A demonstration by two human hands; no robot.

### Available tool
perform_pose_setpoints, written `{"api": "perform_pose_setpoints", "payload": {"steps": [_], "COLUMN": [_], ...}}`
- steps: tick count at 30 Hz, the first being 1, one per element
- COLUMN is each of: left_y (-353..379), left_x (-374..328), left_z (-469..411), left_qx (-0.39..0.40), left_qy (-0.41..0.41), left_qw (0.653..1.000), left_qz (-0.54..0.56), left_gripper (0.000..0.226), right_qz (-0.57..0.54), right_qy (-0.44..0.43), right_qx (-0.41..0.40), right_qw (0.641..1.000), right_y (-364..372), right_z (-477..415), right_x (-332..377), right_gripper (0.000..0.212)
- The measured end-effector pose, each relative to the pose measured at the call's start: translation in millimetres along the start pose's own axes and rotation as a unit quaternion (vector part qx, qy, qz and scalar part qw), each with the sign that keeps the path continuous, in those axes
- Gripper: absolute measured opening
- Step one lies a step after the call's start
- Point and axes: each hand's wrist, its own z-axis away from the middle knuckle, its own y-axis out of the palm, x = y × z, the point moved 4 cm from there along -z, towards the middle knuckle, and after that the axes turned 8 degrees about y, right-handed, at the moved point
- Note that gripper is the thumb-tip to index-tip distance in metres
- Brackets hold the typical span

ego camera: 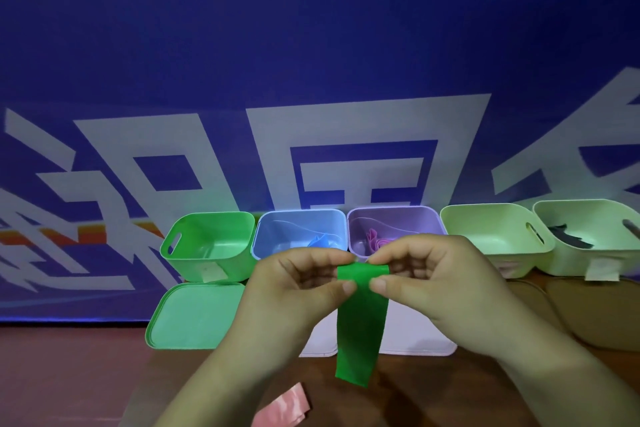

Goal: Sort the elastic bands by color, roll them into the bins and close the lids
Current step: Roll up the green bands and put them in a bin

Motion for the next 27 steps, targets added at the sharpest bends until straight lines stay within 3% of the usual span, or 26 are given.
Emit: {"api": "perform_pose_setpoints", "payload": {"steps": [3, 8, 14, 22, 27], "left_y": [10, 26, 38, 40, 29], "left_x": [2, 4, 10, 12, 8], "left_z": [2, 5, 8, 11, 11], "left_qx": [0.010, -0.002, -0.016, -0.037, -0.038], "left_qy": [0.020, 0.040, 0.036, 0.037, 0.036], "left_qw": [0.999, 0.997, 0.997, 0.998, 0.999], "left_qz": [-0.037, -0.070, -0.060, -0.021, 0.002], "left_gripper": [0.036, 0.027, 0.030, 0.023, 0.023], "right_qz": [-0.018, -0.050, -0.056, 0.013, -0.014], "right_qy": [0.016, 0.048, 0.075, 0.037, 0.002], "right_qx": [0.015, 0.050, 0.069, 0.057, 0.053], "right_qw": [1.000, 0.996, 0.993, 0.998, 0.998], "right_y": [-11, -23, -32, -33, -23], "right_z": [1, 5, 7, 10, 9], "right_x": [-4, -10, -19, -15, -10], "right_gripper": [0.020, 0.015, 0.010, 0.007, 0.027]}}
